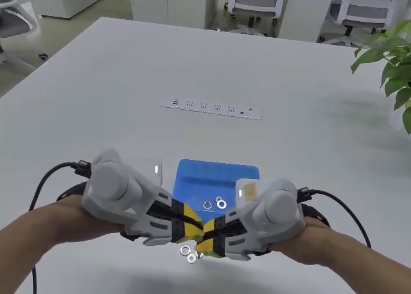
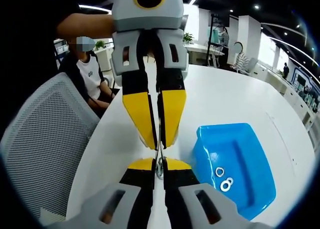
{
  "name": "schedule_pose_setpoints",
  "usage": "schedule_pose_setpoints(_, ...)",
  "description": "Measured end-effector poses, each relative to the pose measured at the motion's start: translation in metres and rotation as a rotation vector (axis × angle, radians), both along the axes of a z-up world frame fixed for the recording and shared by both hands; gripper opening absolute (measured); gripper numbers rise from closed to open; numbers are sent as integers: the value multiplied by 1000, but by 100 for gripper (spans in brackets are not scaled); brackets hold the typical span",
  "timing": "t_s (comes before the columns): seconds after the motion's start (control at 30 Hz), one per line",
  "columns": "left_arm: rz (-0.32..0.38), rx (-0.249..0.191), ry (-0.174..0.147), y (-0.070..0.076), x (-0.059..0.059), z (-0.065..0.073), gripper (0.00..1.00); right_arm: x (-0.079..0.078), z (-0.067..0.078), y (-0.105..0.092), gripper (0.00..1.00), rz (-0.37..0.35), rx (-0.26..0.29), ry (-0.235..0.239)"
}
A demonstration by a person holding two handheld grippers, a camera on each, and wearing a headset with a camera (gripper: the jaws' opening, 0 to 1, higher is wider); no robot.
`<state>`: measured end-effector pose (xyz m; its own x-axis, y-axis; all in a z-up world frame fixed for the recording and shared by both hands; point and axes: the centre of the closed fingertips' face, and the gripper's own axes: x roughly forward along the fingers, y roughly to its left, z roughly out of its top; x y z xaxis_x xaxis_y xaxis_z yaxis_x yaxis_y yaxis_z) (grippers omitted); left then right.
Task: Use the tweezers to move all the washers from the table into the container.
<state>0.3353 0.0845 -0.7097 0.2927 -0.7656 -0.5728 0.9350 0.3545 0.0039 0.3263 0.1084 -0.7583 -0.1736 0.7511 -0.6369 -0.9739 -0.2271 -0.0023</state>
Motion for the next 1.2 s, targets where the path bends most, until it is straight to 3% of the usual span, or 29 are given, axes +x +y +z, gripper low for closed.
schedule_pose_setpoints(0.33,22,-9,5,5,0,1,9,1,0,-2,6,-3,-1,-1)
schedule_pose_setpoints(0.53,39,-30,13,9,-2,2,16,1,4,-3,6,-5,5,-3)
schedule_pose_setpoints(0.73,70,-66,31,13,-7,3,28,3,10,-5,7,-1,9,-17)
schedule_pose_setpoints(0.93,118,-97,37,21,-7,2,48,5,19,-6,7,8,11,-32)
schedule_pose_setpoints(1.07,148,-106,21,26,-6,3,64,6,25,-6,7,6,16,-35)
schedule_pose_setpoints(1.2,181,-131,29,31,-5,6,70,8,33,-7,7,0,26,-40)
